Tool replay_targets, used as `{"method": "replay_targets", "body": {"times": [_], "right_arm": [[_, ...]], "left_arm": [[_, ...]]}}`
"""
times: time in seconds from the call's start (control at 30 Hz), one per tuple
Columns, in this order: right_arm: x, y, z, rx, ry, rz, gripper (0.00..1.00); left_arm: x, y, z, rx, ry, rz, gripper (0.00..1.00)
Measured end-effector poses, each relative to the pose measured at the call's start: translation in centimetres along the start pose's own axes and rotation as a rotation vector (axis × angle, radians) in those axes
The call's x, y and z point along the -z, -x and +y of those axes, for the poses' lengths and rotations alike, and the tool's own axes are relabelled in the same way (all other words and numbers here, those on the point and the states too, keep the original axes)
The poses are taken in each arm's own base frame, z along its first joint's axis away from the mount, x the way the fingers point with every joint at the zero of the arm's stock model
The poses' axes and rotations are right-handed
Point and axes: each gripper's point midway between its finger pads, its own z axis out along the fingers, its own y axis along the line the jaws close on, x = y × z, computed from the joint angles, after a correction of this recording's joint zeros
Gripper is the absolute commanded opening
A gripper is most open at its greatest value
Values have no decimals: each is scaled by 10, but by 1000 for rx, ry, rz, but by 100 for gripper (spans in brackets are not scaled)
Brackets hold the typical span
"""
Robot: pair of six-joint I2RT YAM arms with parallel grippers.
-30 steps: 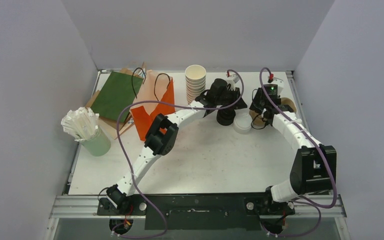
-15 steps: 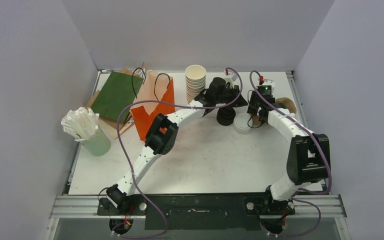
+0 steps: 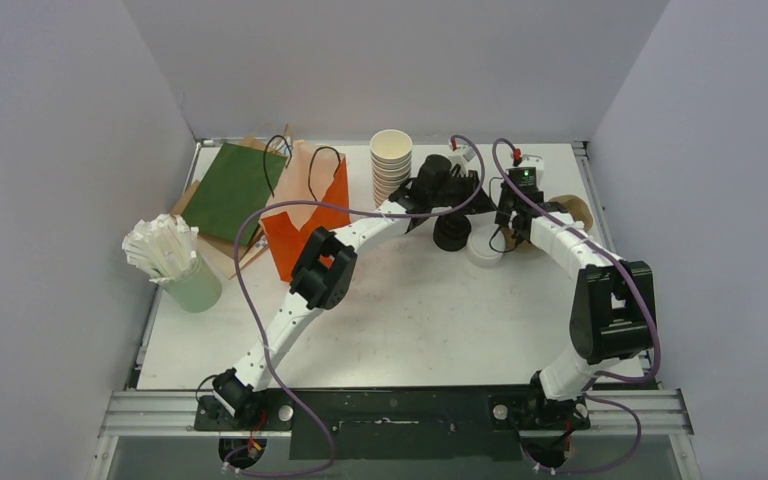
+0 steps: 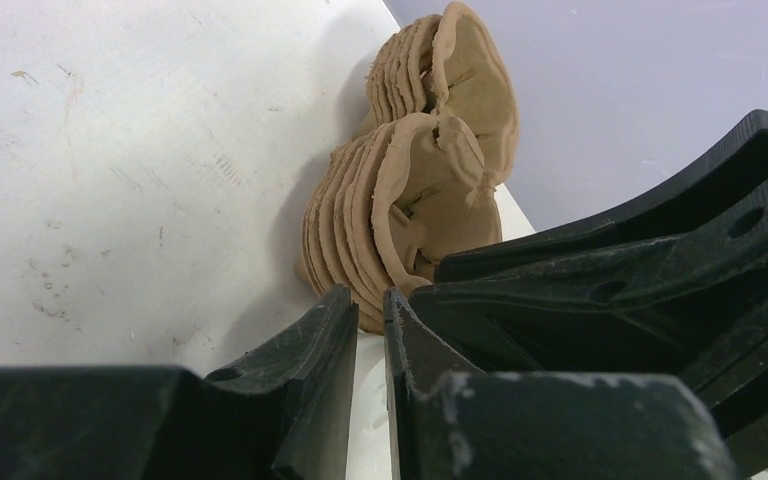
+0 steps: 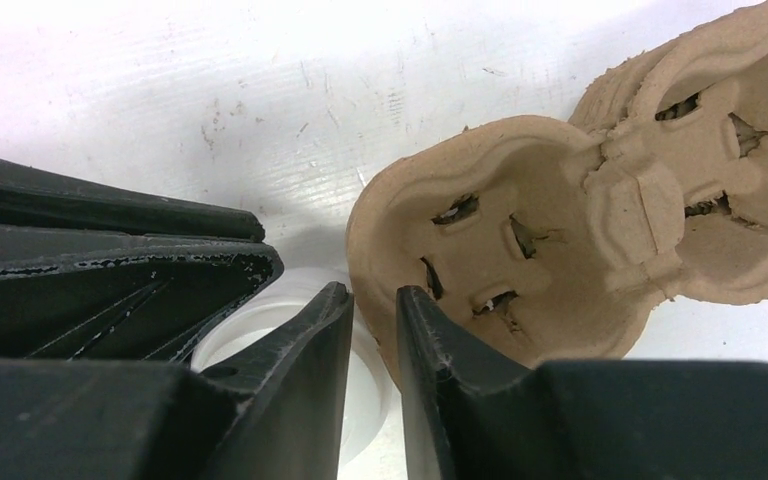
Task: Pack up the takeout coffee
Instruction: Pick up the cup tray from the cup tray.
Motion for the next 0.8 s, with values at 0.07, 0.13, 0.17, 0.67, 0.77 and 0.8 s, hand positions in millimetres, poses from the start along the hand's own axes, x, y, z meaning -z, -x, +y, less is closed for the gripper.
{"method": "replay_targets", "body": {"times": [0.07, 0.13, 0.17, 0.67, 0.77, 0.8], "right_arm": [[0, 1, -1, 0, -6, -2, 28], [0, 0, -2, 1, -12, -2, 37], [-1, 0, -2, 4, -16, 2, 37], [-8, -3, -1, 28, -46, 20, 14], [-7, 0, 1, 30, -45, 12, 13], [-6, 1, 1, 31, -46, 11, 12]], "left_arm": [[0, 0, 0, 0, -2, -2, 16], [-1, -1, 1, 1, -4, -3, 18], [-2, -1, 2, 2, -5, -4, 18], [-6, -7, 7, 26, -14, -3, 21], [-6, -6, 6, 28, -20, -6, 24], [-6, -6, 5, 34, -24, -7, 25]]}}
